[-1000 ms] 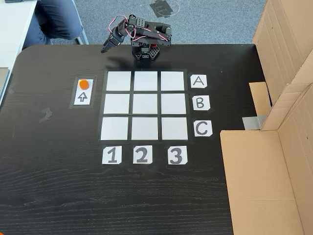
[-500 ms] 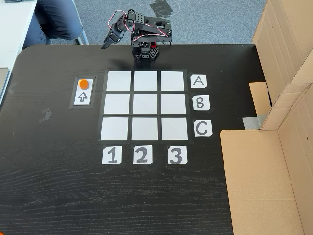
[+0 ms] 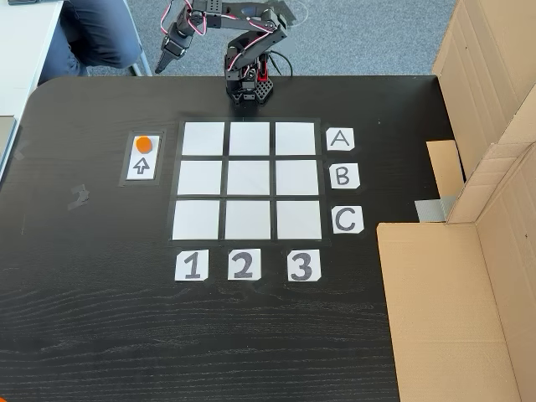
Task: Pick up the round, orange token and place it in the grid on square A1.
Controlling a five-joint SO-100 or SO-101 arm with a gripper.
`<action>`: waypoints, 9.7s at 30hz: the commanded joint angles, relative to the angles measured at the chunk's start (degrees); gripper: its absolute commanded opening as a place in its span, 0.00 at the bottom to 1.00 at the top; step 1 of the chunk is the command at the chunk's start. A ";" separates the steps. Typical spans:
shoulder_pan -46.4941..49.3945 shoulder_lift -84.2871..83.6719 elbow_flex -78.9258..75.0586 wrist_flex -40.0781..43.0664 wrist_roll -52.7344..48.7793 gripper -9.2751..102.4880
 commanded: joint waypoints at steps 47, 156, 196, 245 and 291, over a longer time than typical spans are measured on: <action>-29.44 -60.82 -44.38 1.58 6.59 0.39; -36.30 -10.55 -13.62 -3.34 5.98 0.15; -48.34 -10.55 19.16 -10.02 5.54 0.14; -44.12 -17.84 21.36 -20.21 5.89 0.39; -17.31 20.83 8.00 -28.74 2.29 0.47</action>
